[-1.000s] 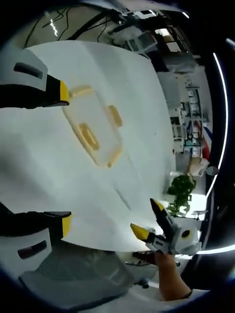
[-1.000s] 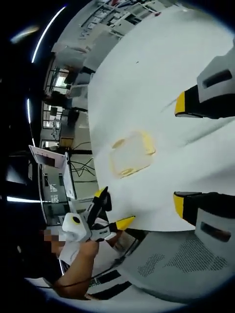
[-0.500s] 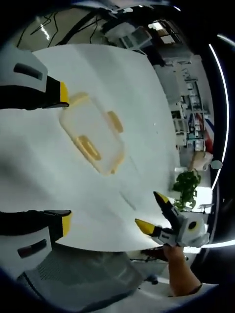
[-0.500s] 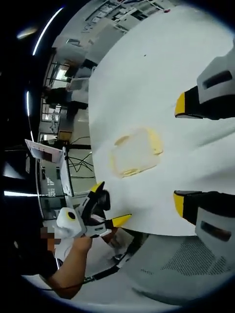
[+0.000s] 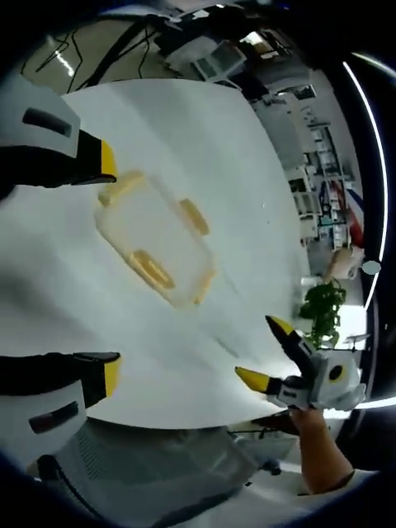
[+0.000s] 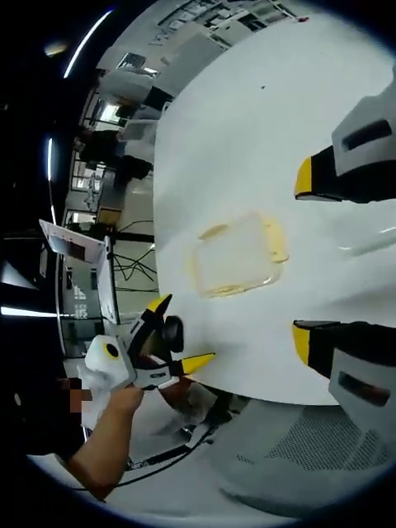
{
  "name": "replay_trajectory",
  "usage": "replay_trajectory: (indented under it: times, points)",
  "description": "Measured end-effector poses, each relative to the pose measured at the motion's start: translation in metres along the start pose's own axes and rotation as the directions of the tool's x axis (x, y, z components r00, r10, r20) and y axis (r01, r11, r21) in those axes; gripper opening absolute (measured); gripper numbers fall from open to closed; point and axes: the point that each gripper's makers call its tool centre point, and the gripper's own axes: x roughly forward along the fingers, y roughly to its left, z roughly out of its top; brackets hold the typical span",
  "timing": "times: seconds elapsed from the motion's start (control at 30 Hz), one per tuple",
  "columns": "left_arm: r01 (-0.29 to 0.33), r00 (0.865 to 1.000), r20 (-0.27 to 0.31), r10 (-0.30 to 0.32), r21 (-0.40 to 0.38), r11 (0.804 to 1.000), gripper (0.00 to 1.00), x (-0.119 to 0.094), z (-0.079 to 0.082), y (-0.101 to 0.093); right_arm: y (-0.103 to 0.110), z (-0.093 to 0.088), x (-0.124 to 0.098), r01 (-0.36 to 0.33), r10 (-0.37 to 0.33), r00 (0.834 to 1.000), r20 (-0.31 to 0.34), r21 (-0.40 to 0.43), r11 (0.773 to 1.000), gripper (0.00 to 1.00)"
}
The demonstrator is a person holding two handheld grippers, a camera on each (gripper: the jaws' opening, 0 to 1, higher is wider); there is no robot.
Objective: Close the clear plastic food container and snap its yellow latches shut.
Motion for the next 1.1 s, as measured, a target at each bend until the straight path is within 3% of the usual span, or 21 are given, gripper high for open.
replay_trajectory:
  times: [1.1]
  points:
    - [0.074, 0.993, -0.104, -0.058, 0.162, 0.984, 0.79, 0.013, -0.007, 0.035, -0.016, 0.011, 0.033, -0.078, 0.074, 0.995, -0.062, -0.069, 0.995, 0.54]
